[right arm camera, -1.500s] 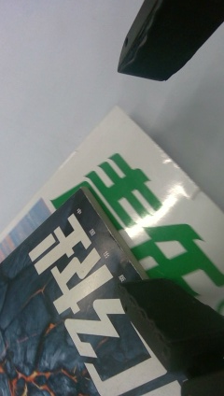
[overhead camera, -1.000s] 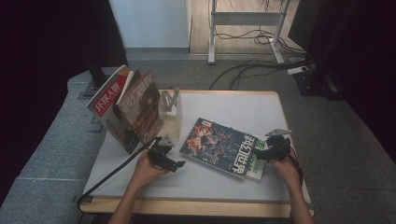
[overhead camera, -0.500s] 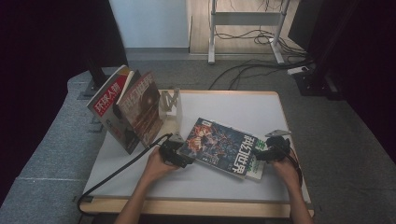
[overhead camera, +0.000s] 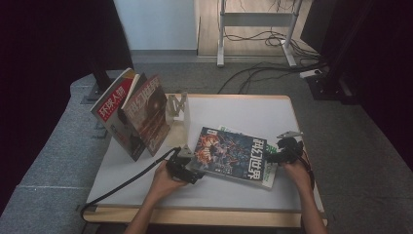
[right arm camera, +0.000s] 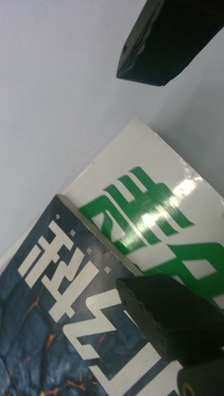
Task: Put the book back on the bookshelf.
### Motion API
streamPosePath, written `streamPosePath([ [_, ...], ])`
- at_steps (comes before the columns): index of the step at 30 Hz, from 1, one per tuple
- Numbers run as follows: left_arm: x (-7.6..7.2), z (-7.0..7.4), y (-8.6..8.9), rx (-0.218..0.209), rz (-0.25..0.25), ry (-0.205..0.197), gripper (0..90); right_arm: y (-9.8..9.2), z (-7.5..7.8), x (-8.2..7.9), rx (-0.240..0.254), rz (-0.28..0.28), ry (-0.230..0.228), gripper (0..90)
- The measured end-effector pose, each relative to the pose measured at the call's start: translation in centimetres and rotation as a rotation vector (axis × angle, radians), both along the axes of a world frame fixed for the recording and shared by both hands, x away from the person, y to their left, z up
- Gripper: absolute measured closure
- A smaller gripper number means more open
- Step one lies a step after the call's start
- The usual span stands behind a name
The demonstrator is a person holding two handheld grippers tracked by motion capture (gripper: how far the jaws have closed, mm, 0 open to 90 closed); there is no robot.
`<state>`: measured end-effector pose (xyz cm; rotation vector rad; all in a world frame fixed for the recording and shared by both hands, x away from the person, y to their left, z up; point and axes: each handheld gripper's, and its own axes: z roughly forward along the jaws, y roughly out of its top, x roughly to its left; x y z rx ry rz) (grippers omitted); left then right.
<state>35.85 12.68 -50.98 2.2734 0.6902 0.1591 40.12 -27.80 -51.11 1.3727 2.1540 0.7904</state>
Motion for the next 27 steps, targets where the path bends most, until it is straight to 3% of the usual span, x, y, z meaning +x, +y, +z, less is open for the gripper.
streamPosePath([
  [2, -0.4, 0.0, 0.1, -0.013, -0.003, 0.006, 10.9, 0.0, 0.0, 0.3, 0.003, -0.006, -0.001, 3.6],
  [8, -1.2, -0.4, -0.3, 0.022, -0.001, -0.003, 10.8, -0.2, -0.1, 0.8, 0.020, -0.019, 0.001, 4.0],
  [15, -2.9, -1.1, -1.1, 0.039, -0.040, 0.007, 10.9, -0.3, 0.0, 1.2, 0.010, -0.034, -0.005, 5.7],
  [27, -4.4, -1.2, -1.8, -0.010, -0.088, 0.037, 12.9, -1.0, 0.8, -0.9, 0.037, 0.007, -0.002, 4.5],
])
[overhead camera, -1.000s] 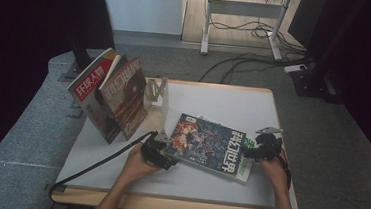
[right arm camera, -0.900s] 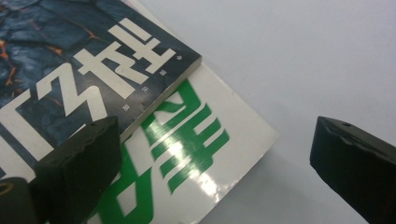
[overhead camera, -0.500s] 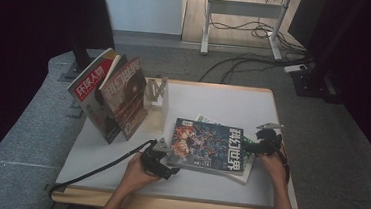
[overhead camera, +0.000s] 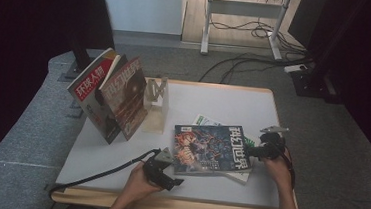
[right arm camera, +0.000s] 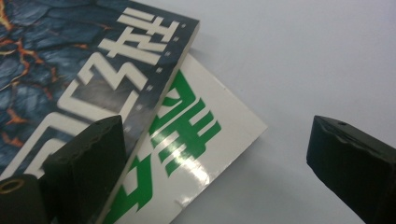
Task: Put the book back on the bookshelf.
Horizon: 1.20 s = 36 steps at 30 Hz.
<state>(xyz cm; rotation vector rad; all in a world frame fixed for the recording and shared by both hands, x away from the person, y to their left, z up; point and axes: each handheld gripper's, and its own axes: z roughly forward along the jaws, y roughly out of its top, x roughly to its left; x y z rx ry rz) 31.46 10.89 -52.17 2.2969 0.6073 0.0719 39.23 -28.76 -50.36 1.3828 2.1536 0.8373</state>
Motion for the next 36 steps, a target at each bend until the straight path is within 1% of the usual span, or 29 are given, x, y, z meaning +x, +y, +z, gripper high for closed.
streamPosePath([
  [5, -0.5, -0.2, -0.3, -0.017, -0.024, 0.002, 12.8, 0.3, -0.1, -0.6, 0.000, 0.020, 0.000, 4.5],
  [7, -0.6, 0.0, -0.2, -0.022, -0.044, 0.006, 13.7, 0.4, -0.1, -0.8, 0.000, 0.024, -0.001, 4.5],
  [8, -0.6, 0.3, 0.0, -0.024, -0.047, -0.001, 14.0, 0.4, -0.1, -0.9, -0.003, 0.027, 0.000, 4.5],
  [10, -0.3, 1.1, 0.5, -0.019, -0.031, -0.030, 13.7, 0.5, 0.0, -1.1, -0.007, 0.031, -0.001, 4.5],
  [12, 0.3, 1.8, 1.0, -0.020, -0.008, -0.050, 12.5, 0.6, 0.1, -1.5, -0.006, 0.038, -0.002, 4.4],
  [17, 2.4, 2.9, 1.9, -0.049, 0.022, -0.055, 11.7, 0.9, 0.2, -2.6, -0.006, 0.059, -0.003, 4.2],
  [18, 2.8, 3.0, 2.0, -0.048, 0.026, -0.053, 11.6, 0.9, 0.3, -3.0, -0.007, 0.066, -0.002, 4.2],
  [19, 3.2, 3.2, 1.9, -0.021, 0.029, -0.064, 11.4, 1.0, 0.3, -3.4, -0.005, 0.071, 0.000, 4.2],
  [20, 3.4, 3.4, 1.7, 0.010, 0.024, -0.083, 11.0, 1.0, 0.3, -3.7, -0.005, 0.076, 0.001, 4.1],
  [21, 3.7, 3.5, 1.5, 0.014, 0.018, -0.088, 10.6, 1.1, 0.3, -4.0, -0.003, 0.081, 0.002, 4.0],
  [22, 4.1, 3.7, 1.4, -0.005, 0.009, -0.067, 10.1, 1.1, 0.4, -4.4, -0.003, 0.087, 0.003, 4.0],
  [23, 4.5, 3.9, 1.3, -0.027, 0.009, -0.057, 9.4, 1.2, 0.4, -4.7, -0.002, 0.095, 0.003, 3.9],
  [25, 5.2, 4.2, 1.1, -0.036, 0.017, -0.066, 9.7, 1.3, 0.5, -5.4, 0.002, 0.104, 0.001, 3.8],
  [26, 5.7, 4.3, 1.0, -0.038, 0.015, -0.054, 9.7, 1.4, 0.5, -5.7, 0.004, 0.111, 0.001, 3.8],
  [28, 6.3, 4.5, 0.7, -0.022, 0.020, -0.062, 9.3, 1.6, 0.6, -6.2, 0.002, 0.122, 0.005, 3.8],
  [29, 6.8, 4.6, 0.4, 0.002, 0.012, -0.073, 9.4, 1.6, 0.6, -6.4, -0.001, 0.126, 0.004, 3.8],
  [31, 7.5, 4.8, -0.1, 0.019, 0.002, -0.079, 8.7, 1.8, 0.7, -6.8, 0.000, 0.135, 0.005, 3.8],
  [33, 8.2, 4.9, -0.5, 0.012, -0.002, -0.067, 8.6, 1.9, 0.7, -7.0, 0.001, 0.141, 0.005, 3.8],
  [36, 9.2, 4.9, -1.1, 0.015, -0.010, -0.057, 8.4, 2.0, 0.6, -7.1, 0.001, 0.148, 0.006, 3.8],
])
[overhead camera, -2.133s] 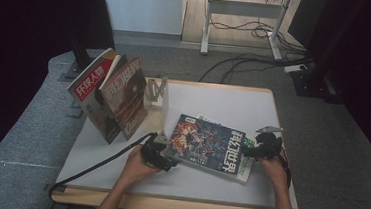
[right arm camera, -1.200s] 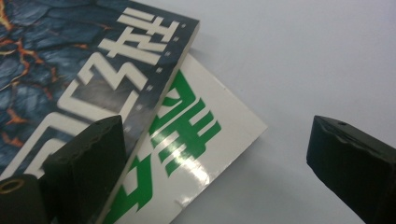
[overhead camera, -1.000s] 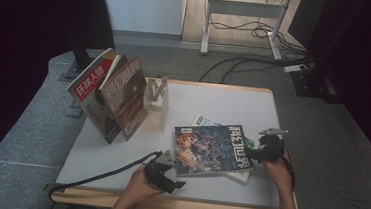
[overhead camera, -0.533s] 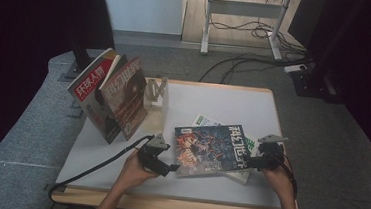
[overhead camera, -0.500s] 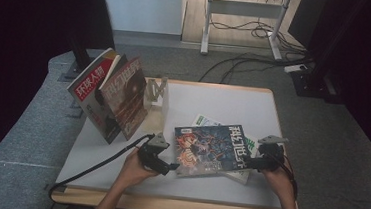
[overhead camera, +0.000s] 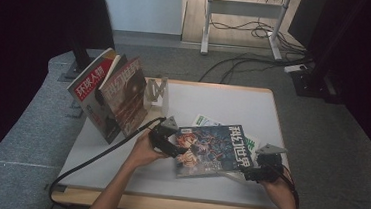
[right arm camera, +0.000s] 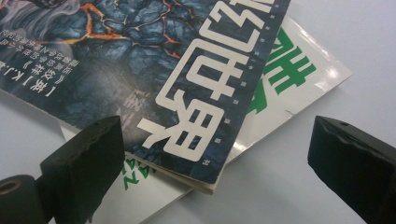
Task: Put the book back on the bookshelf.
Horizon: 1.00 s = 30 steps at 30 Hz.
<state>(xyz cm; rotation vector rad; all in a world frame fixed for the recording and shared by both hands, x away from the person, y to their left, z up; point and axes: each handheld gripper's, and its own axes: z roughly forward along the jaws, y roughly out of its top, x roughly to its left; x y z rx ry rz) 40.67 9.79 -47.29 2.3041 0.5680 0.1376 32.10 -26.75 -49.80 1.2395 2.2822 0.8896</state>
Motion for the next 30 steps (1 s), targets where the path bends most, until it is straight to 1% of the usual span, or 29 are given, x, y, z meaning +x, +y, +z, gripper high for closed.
streamPosePath([
  [3, 0.9, -0.3, -0.7, 0.011, -0.005, -0.001, 5.5, 0.0, -0.2, -0.1, -0.001, 0.009, 0.007, 3.8],
  [4, 1.1, -0.4, -0.9, 0.005, -0.005, -0.009, 4.3, 0.0, -0.2, -0.1, -0.002, 0.011, 0.008, 3.8],
  [5, 1.3, -0.5, -1.0, -0.006, -0.007, -0.006, 3.4, 0.0, -0.3, -0.2, -0.001, 0.012, 0.011, 3.7],
  [6, 1.6, -0.6, -1.1, -0.008, -0.007, 0.001, 2.7, 0.0, -0.4, -0.2, -0.001, 0.014, 0.013, 3.6],
  [7, 1.8, -0.8, -1.3, -0.002, -0.006, -0.002, 1.8, -0.1, -0.4, -0.3, -0.002, 0.013, 0.014, 3.6],
  [8, 2.0, -1.0, -1.6, 0.013, -0.008, -0.007, 1.4, -0.1, -0.5, -0.3, -0.002, 0.012, 0.016, 3.6],
  [9, 2.2, -1.2, -1.9, 0.028, -0.009, -0.016, 0.8, -0.2, -0.5, -0.4, -0.003, 0.013, 0.017, 3.6],
  [10, 2.3, -1.3, -2.1, 0.028, -0.009, -0.035, 0.1, -0.2, -0.6, -0.4, -0.002, 0.012, 0.017, 3.6],
  [13, 3.0, -1.7, -2.7, 0.022, -0.002, -0.025, 0.0, -0.4, -0.7, -0.4, 0.001, 0.009, 0.017, 3.6],
  [15, 3.4, -2.0, -3.1, 0.037, 0.001, -0.028, 0.0, -0.5, -0.8, -0.4, 0.003, 0.007, 0.020, 3.6],
  [16, 3.6, -2.2, -3.2, 0.029, 0.003, -0.028, 0.0, -0.5, -0.8, -0.4, 0.001, 0.008, 0.022, 3.6],
  [17, 3.8, -2.3, -3.2, 0.014, 0.005, -0.018, 0.0, -0.5, -0.9, -0.4, -0.001, 0.009, 0.022, 3.6],
  [19, 4.3, -2.6, -3.1, -0.012, 0.025, -0.004, 0.0, -0.6, -1.0, -0.5, 0.002, 0.008, 0.026, 3.6],
  [20, 4.5, -2.7, -3.1, -0.014, 0.029, 0.000, 0.0, -0.7, -1.1, -0.5, 0.003, 0.008, 0.025, 3.6],
  [23, 4.8, -3.1, -3.0, -0.001, 0.035, 0.004, 0.0, -0.7, -1.3, -0.5, 0.001, 0.008, 0.025, 3.6],
  [26, 5.0, -3.5, -3.1, -0.005, 0.037, 0.018, 0.0, -0.7, -1.3, -0.5, 0.003, 0.003, 0.018, 3.7],
  [27, 5.0, -3.6, -3.1, 0.000, 0.036, 0.019, 0.0, -0.7, -1.4, -0.5, 0.000, 0.004, 0.017, 3.7],
  [28, 5.1, -3.8, -3.1, 0.007, 0.033, 0.028, 0.0, -0.6, -1.4, -0.5, -0.001, 0.005, 0.019, 3.7],
  [29, 5.1, -4.0, -3.1, -0.004, 0.030, 0.050, 0.0, -0.6, -1.4, -0.4, -0.001, 0.007, 0.021, 3.7],
  [30, 5.2, -4.1, -3.1, -0.011, 0.034, 0.053, 0.0, -0.6, -1.4, -0.4, -0.001, 0.007, 0.021, 3.6],
])
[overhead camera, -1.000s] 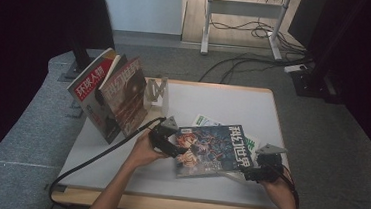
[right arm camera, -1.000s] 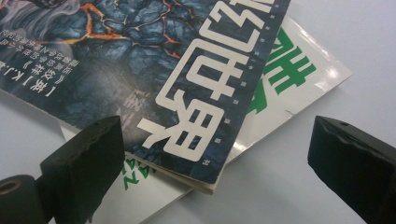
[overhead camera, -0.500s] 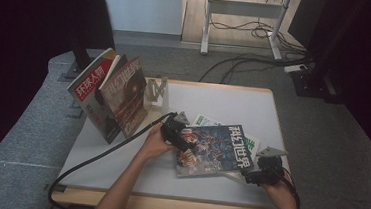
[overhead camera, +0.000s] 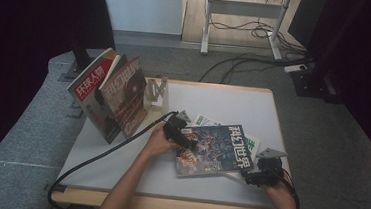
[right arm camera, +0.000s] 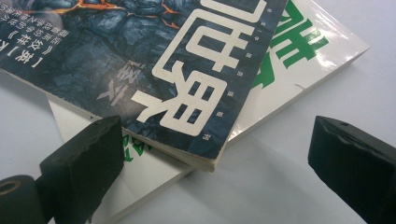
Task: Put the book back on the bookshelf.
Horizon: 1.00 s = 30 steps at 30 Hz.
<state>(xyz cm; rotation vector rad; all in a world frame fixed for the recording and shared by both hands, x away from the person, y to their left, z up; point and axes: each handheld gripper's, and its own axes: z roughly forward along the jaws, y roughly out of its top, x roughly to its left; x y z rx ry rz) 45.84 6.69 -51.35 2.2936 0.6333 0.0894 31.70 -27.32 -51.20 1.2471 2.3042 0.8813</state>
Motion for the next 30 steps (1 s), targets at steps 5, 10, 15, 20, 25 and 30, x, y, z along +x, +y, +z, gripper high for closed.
streamPosePath([
  [5, -0.2, 0.0, 0.0, 0.006, 0.004, 0.007, 0.0, 0.0, 0.0, 0.2, -0.008, -0.002, -0.005, 1.6],
  [10, -0.7, 0.2, 0.0, 0.020, -0.001, 0.014, 0.0, -0.4, -0.1, 0.3, -0.020, -0.017, -0.015, 0.0],
  [15, -1.5, 0.1, 0.2, 0.016, -0.005, 0.017, 0.0, -0.8, -0.1, 0.6, -0.025, -0.036, -0.023, 0.0],
  [20, -2.5, 0.2, 0.4, 0.021, -0.004, 0.019, 0.0, -1.2, 0.0, 1.0, -0.037, -0.061, -0.029, 0.0],
  [25, -3.5, 0.1, 0.7, 0.022, -0.016, 0.023, 0.0, -1.5, 0.2, 1.6, -0.059, -0.081, -0.031, 0.0],
  [30, -4.6, 0.3, 0.7, 0.042, -0.023, 0.022, 0.0, -2.0, 0.2, 2.5, -0.061, -0.106, -0.035, 0.2],
])
